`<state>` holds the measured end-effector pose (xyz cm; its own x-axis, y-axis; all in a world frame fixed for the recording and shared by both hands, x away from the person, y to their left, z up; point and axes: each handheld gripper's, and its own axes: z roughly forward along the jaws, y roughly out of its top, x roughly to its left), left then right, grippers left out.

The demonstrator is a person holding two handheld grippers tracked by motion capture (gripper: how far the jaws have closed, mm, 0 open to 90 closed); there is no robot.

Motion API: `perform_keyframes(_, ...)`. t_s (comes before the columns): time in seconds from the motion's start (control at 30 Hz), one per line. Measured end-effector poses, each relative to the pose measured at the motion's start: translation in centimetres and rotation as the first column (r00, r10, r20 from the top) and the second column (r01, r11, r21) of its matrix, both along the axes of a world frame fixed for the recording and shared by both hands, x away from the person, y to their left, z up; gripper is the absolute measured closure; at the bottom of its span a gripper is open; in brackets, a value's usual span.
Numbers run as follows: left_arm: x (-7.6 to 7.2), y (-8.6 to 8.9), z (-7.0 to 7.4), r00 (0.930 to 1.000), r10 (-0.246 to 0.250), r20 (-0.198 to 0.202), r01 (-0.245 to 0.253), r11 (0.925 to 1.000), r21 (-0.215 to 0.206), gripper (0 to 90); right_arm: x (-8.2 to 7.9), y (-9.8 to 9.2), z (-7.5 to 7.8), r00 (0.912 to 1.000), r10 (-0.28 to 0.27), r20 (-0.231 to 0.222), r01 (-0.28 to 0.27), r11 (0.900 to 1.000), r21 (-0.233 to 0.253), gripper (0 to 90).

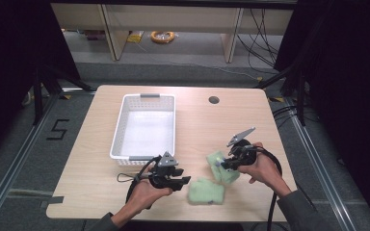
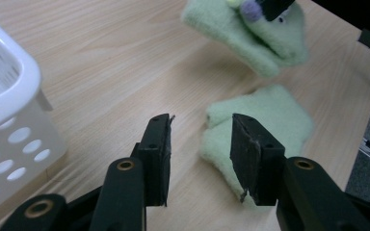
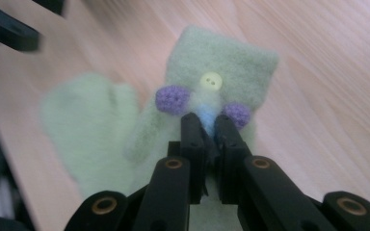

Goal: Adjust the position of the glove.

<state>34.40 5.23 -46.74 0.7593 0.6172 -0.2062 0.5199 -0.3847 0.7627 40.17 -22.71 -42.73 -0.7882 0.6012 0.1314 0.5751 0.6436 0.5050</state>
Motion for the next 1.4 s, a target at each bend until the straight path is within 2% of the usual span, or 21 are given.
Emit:
perform_keyframes(0.03,-0.2,-0.1,0.1,1.0,0.002,-0.001,-0.002,1.0,-0.008,58.7,-0.9,0.2,0.8,1.0,-0.006,0.001,0.006,0.999,0.039,85.3)
perform_keyframes(0.07,-0.5,-0.2,0.1,1.0,-0.003,0.004,0.003,0.9999,-0.011,58.7,-0.9,0.2,0.8,1.0,-0.006,0.001,0.006,0.999,0.039,85.3)
perform_keyframes(0.1,-0.8,-0.2,0.2,1.0,-0.006,-0.001,0.006,0.9999,-0.009,58.6,-1.2,0.2,1.0,0.9997,0.023,0.01,-0.023,0.997,0.074,85.2)
perform_keyframes(0.13,-1.1,-0.4,0.2,1.0,-0.002,0.002,0.002,0.9997,-0.023,58.5,-2.5,0.6,1.3,0.9999,-0.01,-0.006,0.01,0.995,0.096,85.1)
perform_keyframes(0.2,-1.7,-0.5,0.3,0.9999,-0.01,0.004,0.01,0.9995,-0.03,58.4,-2.9,0.8,1.4,1.0,-0.008,-0.001,0.009,0.995,0.098,85.1)
perform_keyframes(0.3,-2.7,-0.5,0.5,0.9996,-0.025,0.01,0.025,0.9992,-0.032,58.2,-4.2,1.8,0.1,0.9996,-0.009,-0.029,0.012,0.993,0.118,85.0)
perform_keyframes(0.37,-2.9,-0.4,0.5,0.9994,-0.033,0.011,0.033,0.9993,-0.016,58.1,-4.3,2.0,-0.3,0.9994,0.004,-0.035,0.0,0.991,0.131,85.0)
perform_keyframes(0.43,-3.3,-0.6,0.3,0.9992,-0.04,0.009,0.04,0.9987,-0.031,58.1,-4.6,2.4,-1.0,0.999,-0.001,-0.045,0.007,0.99,0.142,84.9)
perform_keyframes(0.47,-3.5,-0.6,0.2,0.9991,-0.042,-0.004,0.042,0.9988,-0.024,58.1,-4.6,2.5,-1.3,0.9988,-0.001,-0.048,0.009,0.989,0.147,84.8)
perform_keyframes(0.5,-3.6,-0.7,0.1,0.999,-0.045,0.004,0.045,0.9987,-0.023,58.1,-4.8,2.7,-1.6,0.9976,-0.017,-0.068,0.027,0.988,0.153,84.8)
perform_keyframes(0.67,-4.1,-1.4,-0.8,0.9982,-0.058,-0.018,0.058,0.9982,-0.015,57.8,-4.6,3.3,-3.2,0.9961,-0.032,-0.082,0.044,0.988,0.15,83.9)
perform_keyframes(0.8,-4.3,-1.7,-1.2,0.9972,-0.068,-0.033,0.068,0.9977,-0.004,57.4,-4.6,3.5,-3.8,0.9949,-0.051,-0.087,0.063,0.987,0.145,80.9)
perform_keyframes(0.83,-4.2,-1.8,-1.4,0.9966,-0.079,-0.024,0.079,0.9967,0.018,57.3,-4.7,3.5,-3.8,0.9941,-0.046,-0.098,0.061,0.987,0.147,79.4)
perform_keyframes(0.87,-4.4,-2.0,-1.4,0.997,-0.065,-0.042,0.065,0.9979,-0.002,57.0,-4.7,3.4,-3.8,0.9949,-0.043,-0.091,0.056,0.988,0.145,78.1)
perform_keyframes(0.93,-4.3,-2.1,-1.5,0.9968,-0.074,-0.03,0.074,0.9973,-0.001,56.6,-4.7,3.4,-3.6,0.9951,-0.051,-0.084,0.064,0.987,0.148,76.2)
perform_keyframes(1.03,-4.4,-2.4,-1.5,0.9967,-0.073,-0.037,0.073,0.9973,0.002,54.5,-4.9,3.2,-2.9,0.995,-0.059,-0.081,0.071,0.985,0.158,72.9)
perform_keyframes(1.1,-4.6,-2.7,-1.5,0.9973,-0.055,-0.048,0.055,0.9985,-0.003,51.8,-4.8,2.8,-2.4,0.9971,-0.059,-0.048,0.065,0.988,0.139,70.4)
perform_keyframes(1.2,-4.6,-3.1,-1.5,0.9969,-0.073,-0.03,0.073,0.9972,0.018,50.2,-4.8,2.2,-2.3,0.9974,-0.059,-0.042,0.064,0.988,0.144,68.9)
perform_keyframes(1.27,-4.5,-3.5,-1.6,0.9967,-0.079,-0.02,0.08,0.996,0.041,49.1,-5.0,1.9,-2.4,0.997,-0.052,-0.057,0.06,0.988,0.143,67.9)
perform_keyframes(1.33,-4.4,-4.0,-1.7,0.9968,-0.076,-0.026,0.077,0.9954,0.056,49.5,-5.3,1.7,-3.0,0.9971,-0.046,-0.06,0.054,0.989,0.135,67.9)
perform_keyframes(1.4,-4.3,-4.4,-1.9,0.9969,-0.079,-0.007,0.079,0.9932,0.085,50.4,-5.5,1.7,-3.5,0.997,-0.04,-0.066,0.049,0.99,0.135,68.0)
